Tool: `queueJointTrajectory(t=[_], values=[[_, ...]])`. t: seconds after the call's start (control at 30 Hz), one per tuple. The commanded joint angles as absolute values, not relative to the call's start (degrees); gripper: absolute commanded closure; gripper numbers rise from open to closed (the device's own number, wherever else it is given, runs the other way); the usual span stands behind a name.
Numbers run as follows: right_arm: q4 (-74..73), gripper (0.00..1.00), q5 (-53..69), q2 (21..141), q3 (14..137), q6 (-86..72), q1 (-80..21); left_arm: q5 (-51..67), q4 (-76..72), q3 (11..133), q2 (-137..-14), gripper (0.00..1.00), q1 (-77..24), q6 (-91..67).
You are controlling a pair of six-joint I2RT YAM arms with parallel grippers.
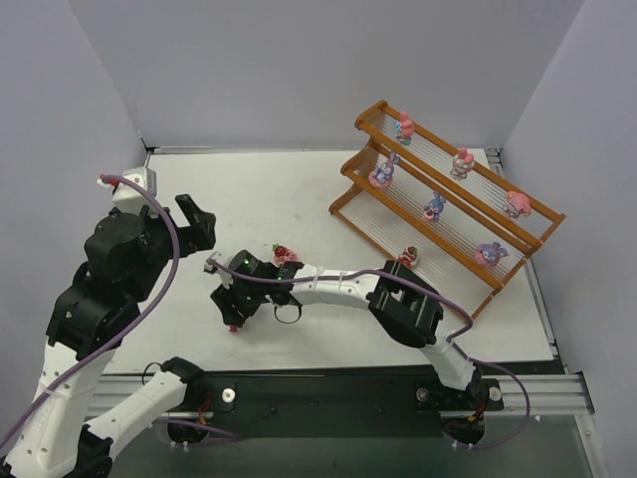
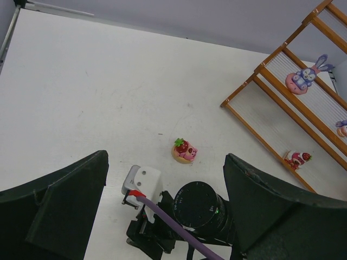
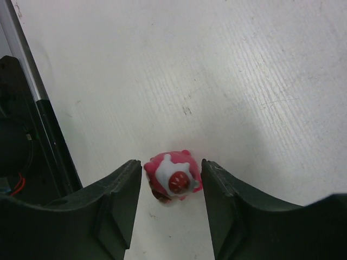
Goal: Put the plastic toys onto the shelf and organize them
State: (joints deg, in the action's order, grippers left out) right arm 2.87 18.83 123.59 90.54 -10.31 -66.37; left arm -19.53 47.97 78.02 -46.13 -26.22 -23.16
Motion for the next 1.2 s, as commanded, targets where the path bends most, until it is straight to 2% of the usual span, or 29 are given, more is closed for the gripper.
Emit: queueJointTrajectory(t=[0.0,0.03,0.07,0.13,0.43,0.73,0.93,1.17], values=[[1.6,0.62,17.3,124.0,92.7,-9.8,-66.4,-20.7,46.8,79.0,-46.1,0.03,-26.6,-21.9],[1.4,0.7,17.1,124.0,92.6,-9.8,-66.4,-20.6,46.8,78.9,-46.1,0.03,-26.5,-22.0],[1.2,0.87,16.4,123.5,92.1,-9.8,-66.4,-20.5,46.7,78.8,-46.1,0.03,-26.6,-21.9],[1.4,0.99,15.6,122.8,91.2,-10.1,-66.4,-20.5,46.5,78.7,-46.2,0.03,-26.6,-21.9],[1.2,1.0,4.1,111.3,80.5,-14.4,-64.7,-19.8,45.6,78.0,-46.5,0.03,-26.7,-22.0],[-2.7,1.0,-8.4,89.9,61.2,-22.1,-54.4,-17.8,43.9,76.6,-47.3,0.03,-26.5,-22.5],[-11.4,1.0,-18.3,80.1,54.9,-26.6,-49.0,-15.3,42.6,74.9,-47.6,0.03,-26.5,-23.5],[-15.4,1.0,-19.4,73.0,45.9,-35.0,-44.5,-10.6,40.8,71.6,-48.3,0.03,-26.5,-23.9]])
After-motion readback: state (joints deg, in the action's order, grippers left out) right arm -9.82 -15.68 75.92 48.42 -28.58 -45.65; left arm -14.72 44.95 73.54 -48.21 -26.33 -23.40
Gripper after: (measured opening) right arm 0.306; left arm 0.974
